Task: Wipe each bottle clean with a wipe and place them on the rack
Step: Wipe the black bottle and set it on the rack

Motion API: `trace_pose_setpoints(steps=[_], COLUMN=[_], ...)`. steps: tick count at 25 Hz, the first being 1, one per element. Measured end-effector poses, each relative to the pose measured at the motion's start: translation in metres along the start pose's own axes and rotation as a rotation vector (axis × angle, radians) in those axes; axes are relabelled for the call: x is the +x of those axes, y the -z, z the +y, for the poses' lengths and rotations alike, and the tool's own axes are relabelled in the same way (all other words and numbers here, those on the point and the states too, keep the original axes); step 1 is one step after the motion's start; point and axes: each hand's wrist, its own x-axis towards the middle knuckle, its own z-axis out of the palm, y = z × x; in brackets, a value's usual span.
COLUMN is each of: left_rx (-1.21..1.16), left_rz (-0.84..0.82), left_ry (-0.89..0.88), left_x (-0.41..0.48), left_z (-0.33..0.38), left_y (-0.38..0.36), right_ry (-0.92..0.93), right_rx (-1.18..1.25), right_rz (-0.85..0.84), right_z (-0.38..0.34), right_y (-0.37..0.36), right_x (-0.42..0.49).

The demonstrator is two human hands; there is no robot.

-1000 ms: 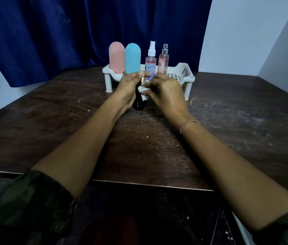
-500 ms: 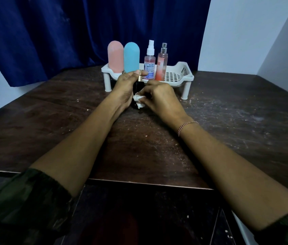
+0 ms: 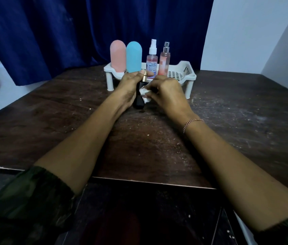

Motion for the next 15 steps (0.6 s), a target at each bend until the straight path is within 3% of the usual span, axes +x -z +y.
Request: trace_pose_setpoints(steps=[3,8,11,15], left_rx=[-0.010,-0.005,0.000,-0.043], left_rz=[0.021,0.063,0.066,0.012], left_ry=[0.002,-0.014,-0.016,-0.021], left_x=[-0.0028,-0.0031,-0.0011,0.0006], left_z=[0.0004,-0.0011,-0.0028,-0.0049], left_y=[-0.0018,-0.0010,-0.0003,-0.0016], right_ry=[-0.020,0.046,0.063,0.048], right_rx=[0.032,0.026,0.017,0.001], right_rz=[0.022,-0.229,-0.166,0.038], right_z=[0.0015,-0.0007,-0.0021,-0.0009], right_y=[-0.0003,-0.0036,-0.0041,-0.0007], right_x=[0.0004,-0.0021,-0.0019,-0.0010])
